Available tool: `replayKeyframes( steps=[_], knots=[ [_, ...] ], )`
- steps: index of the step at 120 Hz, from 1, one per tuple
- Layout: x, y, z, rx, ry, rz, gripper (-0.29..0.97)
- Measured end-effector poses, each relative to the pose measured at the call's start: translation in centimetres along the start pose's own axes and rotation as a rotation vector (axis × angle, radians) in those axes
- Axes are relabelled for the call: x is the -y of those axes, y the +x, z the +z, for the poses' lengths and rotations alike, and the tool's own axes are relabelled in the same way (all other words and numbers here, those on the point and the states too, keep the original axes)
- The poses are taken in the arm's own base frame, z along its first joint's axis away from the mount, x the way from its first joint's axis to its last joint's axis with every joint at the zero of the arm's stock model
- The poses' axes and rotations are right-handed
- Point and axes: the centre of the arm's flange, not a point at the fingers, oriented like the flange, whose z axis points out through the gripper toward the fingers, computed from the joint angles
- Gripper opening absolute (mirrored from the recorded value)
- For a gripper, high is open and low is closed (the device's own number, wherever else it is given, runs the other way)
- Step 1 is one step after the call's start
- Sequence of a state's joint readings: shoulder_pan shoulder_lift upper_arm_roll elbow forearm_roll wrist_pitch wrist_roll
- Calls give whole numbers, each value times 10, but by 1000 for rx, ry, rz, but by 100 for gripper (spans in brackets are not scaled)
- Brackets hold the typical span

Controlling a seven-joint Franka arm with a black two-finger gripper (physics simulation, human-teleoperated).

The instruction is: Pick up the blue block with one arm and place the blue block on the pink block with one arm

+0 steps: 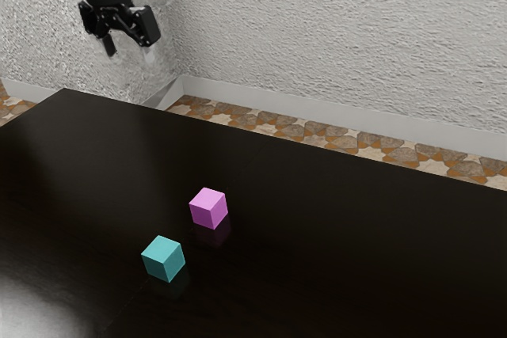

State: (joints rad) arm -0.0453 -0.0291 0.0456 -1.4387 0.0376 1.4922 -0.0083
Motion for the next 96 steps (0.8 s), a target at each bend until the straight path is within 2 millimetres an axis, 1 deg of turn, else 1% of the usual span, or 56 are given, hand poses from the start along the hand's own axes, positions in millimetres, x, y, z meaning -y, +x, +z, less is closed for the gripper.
replayKeyframes(
  steps=[17,19,26,29,33,39,59,81,88,93,96],
  knots=[
    [14,-5,-4,19,12,-30,68],
    [16,-6,-16,0,13,-35,68],
    [25,-19,-83,-114,15,-54,68],
    [28,-27,-106,-152,15,-62,68],
    [32,-34,-121,-173,12,-69,68],
    [35,-38,-129,-173,-3,-75,68],
    [38,-33,-115,-112,-43,-77,68],
    [41,-34,-107,-65,-51,-80,68],
    [41,-33,-83,-7,-66,-78,68],
    [39,-38,-57,41,-75,-76,68],
    [34,-43,-43,60,-80,-68,68]
  ],
)
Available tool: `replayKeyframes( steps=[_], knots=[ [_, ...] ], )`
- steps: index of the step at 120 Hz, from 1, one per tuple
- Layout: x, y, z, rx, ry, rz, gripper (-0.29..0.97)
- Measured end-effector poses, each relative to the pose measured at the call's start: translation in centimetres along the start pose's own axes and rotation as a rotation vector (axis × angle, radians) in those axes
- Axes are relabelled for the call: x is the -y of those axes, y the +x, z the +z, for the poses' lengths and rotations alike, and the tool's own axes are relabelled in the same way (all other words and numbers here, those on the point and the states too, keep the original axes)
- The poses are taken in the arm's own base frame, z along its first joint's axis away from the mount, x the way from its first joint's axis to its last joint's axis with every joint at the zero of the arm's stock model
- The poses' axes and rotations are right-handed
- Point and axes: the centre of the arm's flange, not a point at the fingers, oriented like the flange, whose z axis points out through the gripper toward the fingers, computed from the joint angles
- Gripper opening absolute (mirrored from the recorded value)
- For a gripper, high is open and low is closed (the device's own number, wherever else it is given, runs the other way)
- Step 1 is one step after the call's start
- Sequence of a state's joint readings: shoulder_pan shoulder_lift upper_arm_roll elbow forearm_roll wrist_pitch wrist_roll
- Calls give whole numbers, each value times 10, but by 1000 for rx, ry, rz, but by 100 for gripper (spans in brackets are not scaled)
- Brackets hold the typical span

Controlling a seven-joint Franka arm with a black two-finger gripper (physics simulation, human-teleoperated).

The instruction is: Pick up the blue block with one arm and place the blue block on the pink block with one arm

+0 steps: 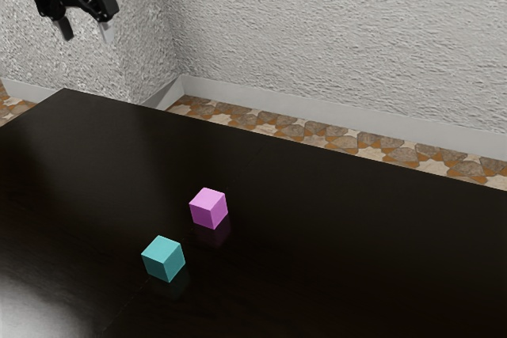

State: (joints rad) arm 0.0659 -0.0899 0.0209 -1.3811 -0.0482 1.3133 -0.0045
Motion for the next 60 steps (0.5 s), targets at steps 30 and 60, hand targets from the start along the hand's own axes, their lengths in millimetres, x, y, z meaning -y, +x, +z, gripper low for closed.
replayKeyframes(
  steps=[30,60],
  knots=[
    [-44,-28,151,90,30,102,68],
    [-48,-36,248,76,45,125,68]
  ],
)
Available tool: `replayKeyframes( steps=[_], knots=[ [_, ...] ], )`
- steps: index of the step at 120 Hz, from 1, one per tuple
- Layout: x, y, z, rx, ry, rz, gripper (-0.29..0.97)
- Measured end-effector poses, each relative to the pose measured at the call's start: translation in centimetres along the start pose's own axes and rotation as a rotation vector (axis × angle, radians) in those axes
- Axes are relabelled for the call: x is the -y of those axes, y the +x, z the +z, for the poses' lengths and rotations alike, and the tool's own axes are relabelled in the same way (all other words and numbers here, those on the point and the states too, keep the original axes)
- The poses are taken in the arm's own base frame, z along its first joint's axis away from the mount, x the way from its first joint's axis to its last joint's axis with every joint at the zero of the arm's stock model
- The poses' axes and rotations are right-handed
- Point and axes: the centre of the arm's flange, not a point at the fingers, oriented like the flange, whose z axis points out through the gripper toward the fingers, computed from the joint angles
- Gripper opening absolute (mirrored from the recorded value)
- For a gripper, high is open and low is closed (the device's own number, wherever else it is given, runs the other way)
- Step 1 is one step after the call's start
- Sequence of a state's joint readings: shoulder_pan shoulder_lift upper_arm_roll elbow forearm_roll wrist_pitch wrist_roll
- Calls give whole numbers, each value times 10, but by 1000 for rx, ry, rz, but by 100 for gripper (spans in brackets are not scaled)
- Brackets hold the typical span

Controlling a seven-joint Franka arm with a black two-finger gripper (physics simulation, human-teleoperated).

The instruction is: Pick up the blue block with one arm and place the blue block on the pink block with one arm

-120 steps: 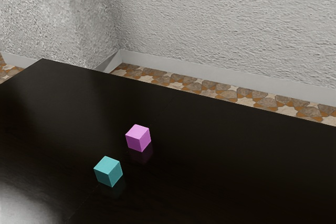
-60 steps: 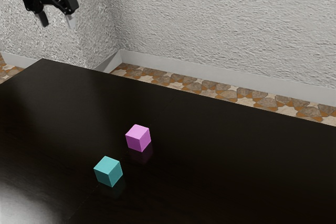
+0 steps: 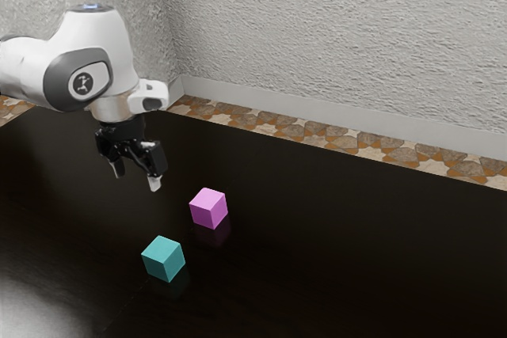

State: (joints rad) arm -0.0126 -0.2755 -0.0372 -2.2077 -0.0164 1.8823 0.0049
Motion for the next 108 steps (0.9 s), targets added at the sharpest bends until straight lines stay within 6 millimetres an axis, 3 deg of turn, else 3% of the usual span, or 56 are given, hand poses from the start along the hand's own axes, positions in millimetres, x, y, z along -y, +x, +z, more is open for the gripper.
replayKeyframes(
  steps=[20,61,108],
  knots=[
    [-2,-7,44,-29,5,9,68],
    [-7,-15,76,-83,10,36,68],
    [-20,-28,132,-47,11,75,68]
  ],
)
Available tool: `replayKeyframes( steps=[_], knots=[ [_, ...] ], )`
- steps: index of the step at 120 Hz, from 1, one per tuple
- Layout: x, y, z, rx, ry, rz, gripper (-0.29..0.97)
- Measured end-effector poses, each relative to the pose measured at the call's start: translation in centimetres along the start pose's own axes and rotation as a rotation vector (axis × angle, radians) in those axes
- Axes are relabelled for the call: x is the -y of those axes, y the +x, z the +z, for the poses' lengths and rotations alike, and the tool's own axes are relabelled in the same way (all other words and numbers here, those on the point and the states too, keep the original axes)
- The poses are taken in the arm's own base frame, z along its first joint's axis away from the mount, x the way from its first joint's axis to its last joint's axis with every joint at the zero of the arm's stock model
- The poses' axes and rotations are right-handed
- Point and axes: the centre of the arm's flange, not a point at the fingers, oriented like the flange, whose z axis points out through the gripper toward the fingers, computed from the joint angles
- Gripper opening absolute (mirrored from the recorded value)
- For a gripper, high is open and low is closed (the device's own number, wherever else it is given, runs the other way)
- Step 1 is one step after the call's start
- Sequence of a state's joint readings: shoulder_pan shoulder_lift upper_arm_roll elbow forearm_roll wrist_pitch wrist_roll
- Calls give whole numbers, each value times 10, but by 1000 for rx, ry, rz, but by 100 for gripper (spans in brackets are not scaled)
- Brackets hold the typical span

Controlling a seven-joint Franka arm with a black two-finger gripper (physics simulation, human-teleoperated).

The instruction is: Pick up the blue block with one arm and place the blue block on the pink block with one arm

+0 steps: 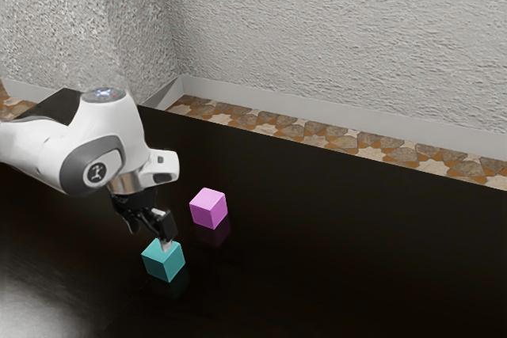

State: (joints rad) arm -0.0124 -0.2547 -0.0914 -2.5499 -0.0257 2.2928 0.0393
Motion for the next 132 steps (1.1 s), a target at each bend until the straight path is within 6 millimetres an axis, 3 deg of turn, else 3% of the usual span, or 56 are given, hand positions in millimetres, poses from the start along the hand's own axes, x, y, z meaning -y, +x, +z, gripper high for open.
replayKeyframes(
  steps=[46,132],
  knots=[
    [5,9,33,16,-15,-10,68],
    [20,32,58,46,-18,-22,68]
  ],
)
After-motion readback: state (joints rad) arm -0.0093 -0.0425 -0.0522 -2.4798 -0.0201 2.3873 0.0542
